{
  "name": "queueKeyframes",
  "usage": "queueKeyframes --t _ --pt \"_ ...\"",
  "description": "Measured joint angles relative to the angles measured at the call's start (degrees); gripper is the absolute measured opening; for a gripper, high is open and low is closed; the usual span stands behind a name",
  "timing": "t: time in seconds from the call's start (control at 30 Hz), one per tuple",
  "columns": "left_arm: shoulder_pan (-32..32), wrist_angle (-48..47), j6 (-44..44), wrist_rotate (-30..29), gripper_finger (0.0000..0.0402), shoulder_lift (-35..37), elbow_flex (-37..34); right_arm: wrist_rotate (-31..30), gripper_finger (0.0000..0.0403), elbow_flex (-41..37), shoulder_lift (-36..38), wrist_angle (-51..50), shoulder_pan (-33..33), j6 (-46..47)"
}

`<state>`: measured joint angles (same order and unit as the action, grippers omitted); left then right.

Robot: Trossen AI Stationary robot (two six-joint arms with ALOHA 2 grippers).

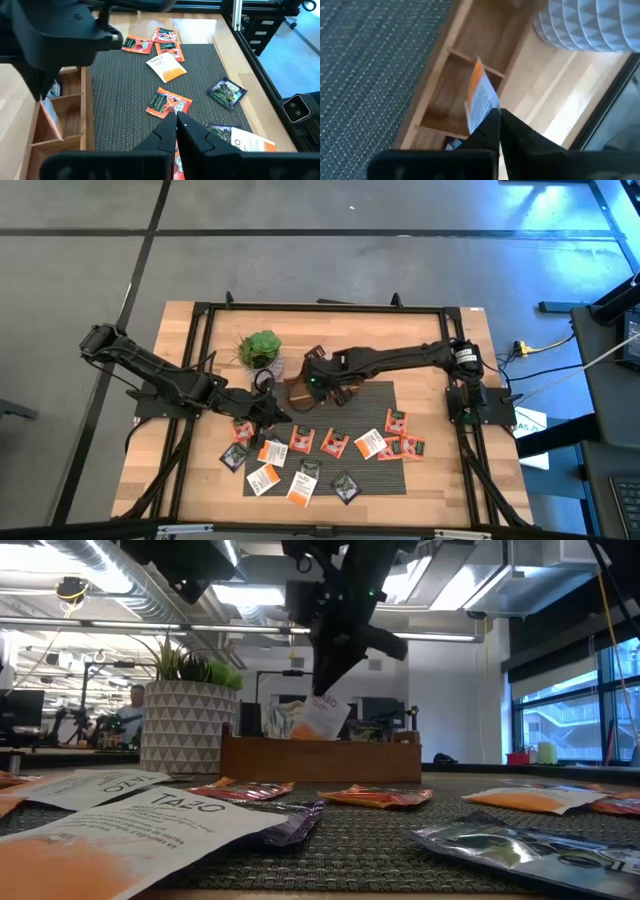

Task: Pick & Place Tea
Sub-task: Put the white tea bag into the middle slot of the wooden organizer

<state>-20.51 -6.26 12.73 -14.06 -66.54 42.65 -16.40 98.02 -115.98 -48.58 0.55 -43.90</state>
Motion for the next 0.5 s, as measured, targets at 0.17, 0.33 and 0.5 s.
queueKeyframes --t 0.17,0.33,0.5 --pt "0.0 0.0 -0.9 0.0 0.0006 0.0 0.0 -1.0 0.0005 0.0 0.0 -0.4 0.5 -0.1" --pt "0.0 0.0 -1.5 0.0 0.0009 0.0 0.0 -5.5 0.001 0.0 0.0 -0.6 0.4 -0.2" --pt "0.0 0.0 -1.5 -0.1 0.001 0.0 0.0 -5.6 0.0011 0.0 0.0 -1.5 0.6 -1.9"
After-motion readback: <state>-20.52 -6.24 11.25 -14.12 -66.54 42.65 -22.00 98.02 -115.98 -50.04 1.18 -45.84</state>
